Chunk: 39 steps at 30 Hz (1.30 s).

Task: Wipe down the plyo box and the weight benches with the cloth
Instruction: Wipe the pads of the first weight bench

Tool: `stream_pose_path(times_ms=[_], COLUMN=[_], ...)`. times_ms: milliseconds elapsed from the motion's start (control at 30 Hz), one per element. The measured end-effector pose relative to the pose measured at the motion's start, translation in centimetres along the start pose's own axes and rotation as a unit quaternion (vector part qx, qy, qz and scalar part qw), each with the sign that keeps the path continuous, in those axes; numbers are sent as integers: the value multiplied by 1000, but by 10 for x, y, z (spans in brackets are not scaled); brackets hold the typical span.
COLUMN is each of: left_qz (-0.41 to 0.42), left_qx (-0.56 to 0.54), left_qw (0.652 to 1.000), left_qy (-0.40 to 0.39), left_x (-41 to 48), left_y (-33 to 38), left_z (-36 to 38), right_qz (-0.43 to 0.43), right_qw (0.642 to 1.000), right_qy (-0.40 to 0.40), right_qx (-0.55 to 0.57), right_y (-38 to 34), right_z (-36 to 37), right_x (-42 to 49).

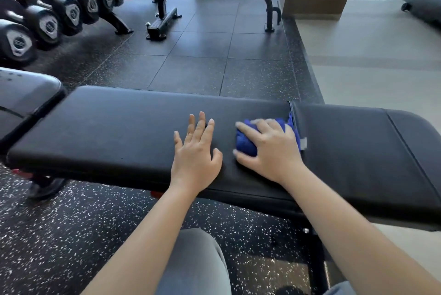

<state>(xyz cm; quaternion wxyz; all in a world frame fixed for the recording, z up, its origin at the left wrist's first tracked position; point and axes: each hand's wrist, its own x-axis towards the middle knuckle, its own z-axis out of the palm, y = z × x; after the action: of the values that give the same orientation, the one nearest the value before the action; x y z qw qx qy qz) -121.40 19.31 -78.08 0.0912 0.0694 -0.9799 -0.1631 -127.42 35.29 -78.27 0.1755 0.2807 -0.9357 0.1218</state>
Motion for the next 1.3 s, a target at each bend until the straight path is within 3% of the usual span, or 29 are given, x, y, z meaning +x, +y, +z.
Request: stream_pose_path(times_ms=[200,300,433,600,700,833,1000,1100,1233,1300], left_qz=[15,-7,-41,-45,-51,-54,4,-3,-27,-30], left_qx=[77,71,27,8,15,9,31,26,10,9], left_qw=[995,996,998,999,999,999,998,999,999,999], left_qy=[-53,-57,-45,-8,-1,-3,-51,-37,-16,-8], left_x=[-5,1,7,5,5,3,3,3,4,3], left_y=[-19,-41,-47,-50,-48,-49,-69,-81,-80,-82], left_z=[-8,-17,-18,-14,-14,-15,-25,-30,-27,-25], right_qz=[-13,-3,46,84,57,-6,-23,-19,36,53], right_qw=[999,1000,994,989,993,1000,999,999,995,993], right_qy=[36,8,-101,-118,-93,11,41,21,-92,-103], right_qx=[4,11,-19,-32,-47,-8,11,22,-12,-22], right_y=[-24,-18,-7,4,-5,-40,-57,-51,-40,-35], right_z=[-12,-5,16,35,29,12,3,11,30,42], right_x=[-48,-14,59,117,86,6,-26,8,84,114])
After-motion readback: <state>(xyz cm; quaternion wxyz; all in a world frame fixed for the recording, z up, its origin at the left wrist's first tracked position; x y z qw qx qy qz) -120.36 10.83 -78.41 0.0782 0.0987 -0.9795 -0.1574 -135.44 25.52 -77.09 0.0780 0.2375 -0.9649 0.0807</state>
